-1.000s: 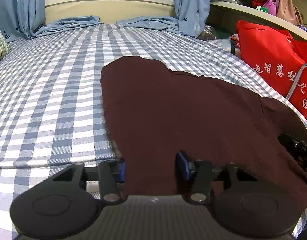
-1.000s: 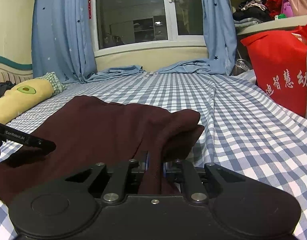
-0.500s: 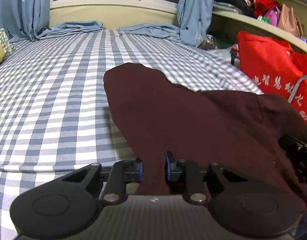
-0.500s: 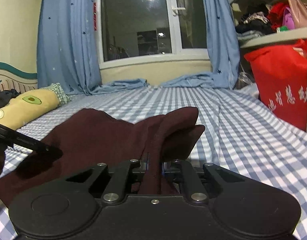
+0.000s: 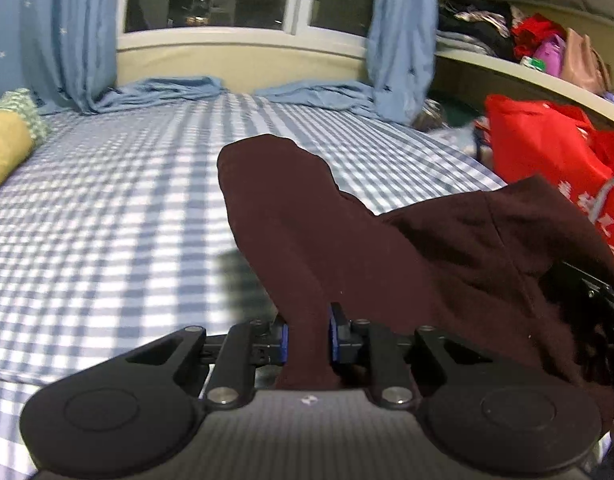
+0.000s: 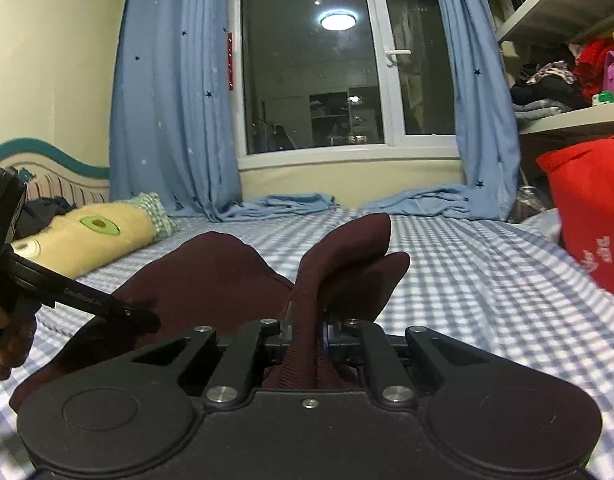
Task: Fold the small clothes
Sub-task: 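Lift the gripped edge with both tools and fold it over onto the stack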
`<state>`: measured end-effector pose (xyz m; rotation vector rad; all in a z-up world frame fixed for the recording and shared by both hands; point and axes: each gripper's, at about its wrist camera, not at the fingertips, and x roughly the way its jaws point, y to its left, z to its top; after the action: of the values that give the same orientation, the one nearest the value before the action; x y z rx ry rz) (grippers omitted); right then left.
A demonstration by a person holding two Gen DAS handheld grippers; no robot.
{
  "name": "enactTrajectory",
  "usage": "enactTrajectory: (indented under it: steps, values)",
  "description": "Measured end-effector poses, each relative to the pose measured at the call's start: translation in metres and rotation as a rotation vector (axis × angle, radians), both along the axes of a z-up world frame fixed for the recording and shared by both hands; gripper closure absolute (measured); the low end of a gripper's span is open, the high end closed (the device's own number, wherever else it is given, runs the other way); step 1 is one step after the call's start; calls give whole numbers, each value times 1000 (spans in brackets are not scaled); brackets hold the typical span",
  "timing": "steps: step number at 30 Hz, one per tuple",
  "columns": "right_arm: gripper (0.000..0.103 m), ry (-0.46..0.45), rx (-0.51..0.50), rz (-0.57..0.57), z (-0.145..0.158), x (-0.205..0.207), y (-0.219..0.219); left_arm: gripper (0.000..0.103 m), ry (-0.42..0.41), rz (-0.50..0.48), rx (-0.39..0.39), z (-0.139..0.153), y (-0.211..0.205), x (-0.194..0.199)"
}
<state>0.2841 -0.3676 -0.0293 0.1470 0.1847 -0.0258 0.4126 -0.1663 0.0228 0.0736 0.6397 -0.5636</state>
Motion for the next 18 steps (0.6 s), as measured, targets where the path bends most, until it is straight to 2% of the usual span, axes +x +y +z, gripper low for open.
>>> enactTrajectory:
  steps: [5,11,18]
  values:
    - [93,-21,98,33,1,38,23,85,-12,101,-4,7,26,23]
    - [93,20,250,58,-7,85,46,85,1,188,-5,8,62,54]
    - [93,69,209,24,-15,97,51,84,45,234,-34,-26,83,65]
